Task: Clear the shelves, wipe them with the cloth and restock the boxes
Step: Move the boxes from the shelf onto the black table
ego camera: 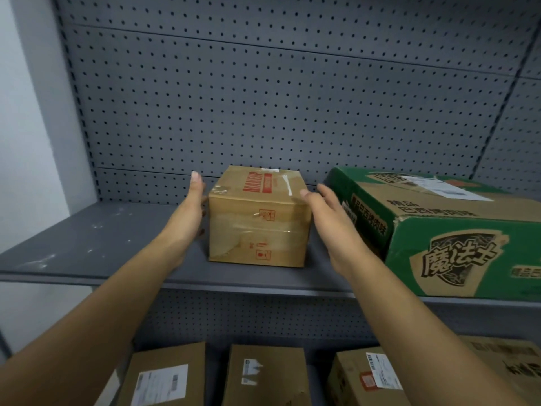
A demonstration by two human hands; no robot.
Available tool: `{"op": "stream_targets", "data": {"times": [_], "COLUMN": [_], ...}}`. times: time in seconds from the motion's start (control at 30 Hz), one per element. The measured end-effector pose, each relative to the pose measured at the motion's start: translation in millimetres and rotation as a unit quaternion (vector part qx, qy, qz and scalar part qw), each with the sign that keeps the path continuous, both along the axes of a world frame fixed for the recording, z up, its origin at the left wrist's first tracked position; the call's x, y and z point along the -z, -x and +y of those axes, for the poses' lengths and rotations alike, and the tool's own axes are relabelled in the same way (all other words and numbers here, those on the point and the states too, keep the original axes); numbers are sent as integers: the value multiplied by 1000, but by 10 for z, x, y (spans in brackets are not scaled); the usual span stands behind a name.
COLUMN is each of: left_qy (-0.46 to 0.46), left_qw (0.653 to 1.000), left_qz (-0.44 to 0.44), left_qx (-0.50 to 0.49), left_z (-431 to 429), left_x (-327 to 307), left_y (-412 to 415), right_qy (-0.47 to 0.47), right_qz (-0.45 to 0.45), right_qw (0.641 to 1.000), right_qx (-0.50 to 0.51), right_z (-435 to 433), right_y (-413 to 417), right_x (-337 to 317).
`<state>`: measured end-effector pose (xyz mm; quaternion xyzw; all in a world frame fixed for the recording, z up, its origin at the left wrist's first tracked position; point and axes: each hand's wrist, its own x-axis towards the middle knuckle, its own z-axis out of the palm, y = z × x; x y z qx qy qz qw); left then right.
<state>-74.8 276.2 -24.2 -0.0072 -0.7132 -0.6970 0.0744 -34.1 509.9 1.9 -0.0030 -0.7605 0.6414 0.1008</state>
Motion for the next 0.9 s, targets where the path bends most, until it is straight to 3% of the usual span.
{"op": "stream_targets", "data": {"times": [0.13, 0.3, 0.53, 0.73, 0.9], "left_qy": [6, 24, 56, 5, -7], "left_qw": [997, 993, 996, 993, 989], "left_qz": [-48, -47, 26, 95, 137], "left_qx": [52, 102, 66, 63, 62], "left_z": [23, 66, 126, 251, 247], "left_x": [15, 11, 46, -40, -170], "left_y": [4, -12, -83, -245, -420], "right_qy": [8, 24, 26, 52, 19], "right_qz": [-68, -79, -30, 35, 85], "right_qw": [997, 993, 993, 988, 986], "right_qx": [-41, -80, -112, -145, -139], "right_z": [-7, -35, -39, 41, 64], "right_y": [218, 287, 217, 172, 7], "right_x": [83, 93, 128, 153, 41]}}
